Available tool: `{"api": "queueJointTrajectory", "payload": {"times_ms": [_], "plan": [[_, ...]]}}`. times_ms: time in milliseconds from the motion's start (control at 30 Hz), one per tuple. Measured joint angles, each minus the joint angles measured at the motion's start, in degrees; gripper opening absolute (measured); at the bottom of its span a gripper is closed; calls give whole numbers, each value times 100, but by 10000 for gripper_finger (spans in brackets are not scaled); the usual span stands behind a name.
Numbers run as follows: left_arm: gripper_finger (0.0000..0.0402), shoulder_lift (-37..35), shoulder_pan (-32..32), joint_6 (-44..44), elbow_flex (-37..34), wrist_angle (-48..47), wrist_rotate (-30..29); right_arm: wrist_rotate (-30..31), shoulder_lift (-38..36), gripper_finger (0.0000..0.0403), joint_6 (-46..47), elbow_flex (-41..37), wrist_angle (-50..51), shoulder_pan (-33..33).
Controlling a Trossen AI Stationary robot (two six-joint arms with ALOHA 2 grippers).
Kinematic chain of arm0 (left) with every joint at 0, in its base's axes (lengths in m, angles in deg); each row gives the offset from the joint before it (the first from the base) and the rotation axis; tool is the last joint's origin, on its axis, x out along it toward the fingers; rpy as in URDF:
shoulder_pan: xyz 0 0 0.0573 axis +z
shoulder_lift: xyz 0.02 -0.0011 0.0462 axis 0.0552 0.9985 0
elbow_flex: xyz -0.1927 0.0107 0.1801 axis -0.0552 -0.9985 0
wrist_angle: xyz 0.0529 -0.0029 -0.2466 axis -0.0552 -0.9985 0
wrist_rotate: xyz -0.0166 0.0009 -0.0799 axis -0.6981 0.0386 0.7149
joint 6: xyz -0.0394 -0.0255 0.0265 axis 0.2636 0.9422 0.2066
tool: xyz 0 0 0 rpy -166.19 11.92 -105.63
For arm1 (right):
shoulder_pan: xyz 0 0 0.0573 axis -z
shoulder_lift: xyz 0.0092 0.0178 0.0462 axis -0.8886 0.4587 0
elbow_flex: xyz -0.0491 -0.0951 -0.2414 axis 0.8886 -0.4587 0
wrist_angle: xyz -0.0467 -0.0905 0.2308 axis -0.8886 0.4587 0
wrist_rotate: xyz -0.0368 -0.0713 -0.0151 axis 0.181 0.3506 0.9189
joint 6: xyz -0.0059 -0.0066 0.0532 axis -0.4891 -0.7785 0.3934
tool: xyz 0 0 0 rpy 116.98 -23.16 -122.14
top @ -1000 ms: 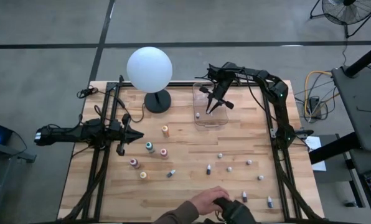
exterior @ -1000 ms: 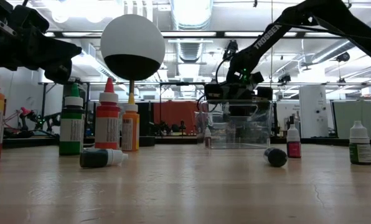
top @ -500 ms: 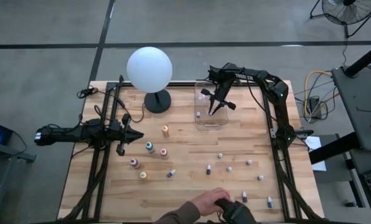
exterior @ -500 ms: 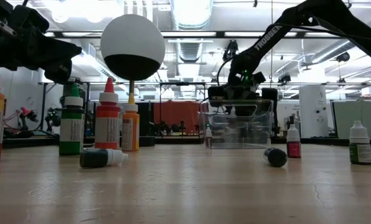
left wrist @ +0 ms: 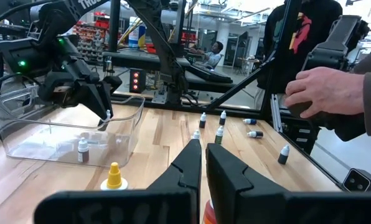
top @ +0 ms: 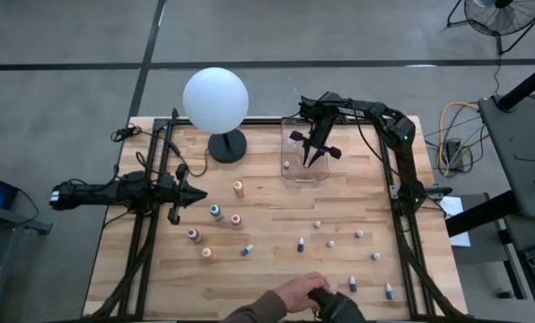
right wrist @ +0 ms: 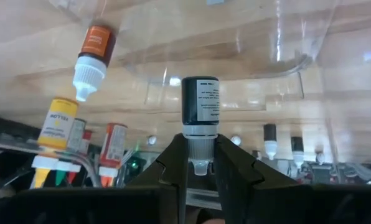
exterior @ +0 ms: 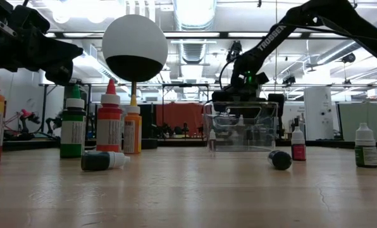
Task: Pick & Place food coloring
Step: Put the small black food coloring bottle into the transparent bin
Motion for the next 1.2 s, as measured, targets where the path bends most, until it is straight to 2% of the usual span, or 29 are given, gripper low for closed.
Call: {"api": "queueJointTrajectory", "payload": {"times_ms": [233,600,1200], "plan": [[0,-2,-2,-1,0,0,0,98,0,51,4,-24,-14,-100],[0,0,-2,0,1,0,0,698,-7,51,-69,-42,-21,-242],[0,0,0,-1,0,0,0,451,-7,64,-465,-267,-62,-373]]}}
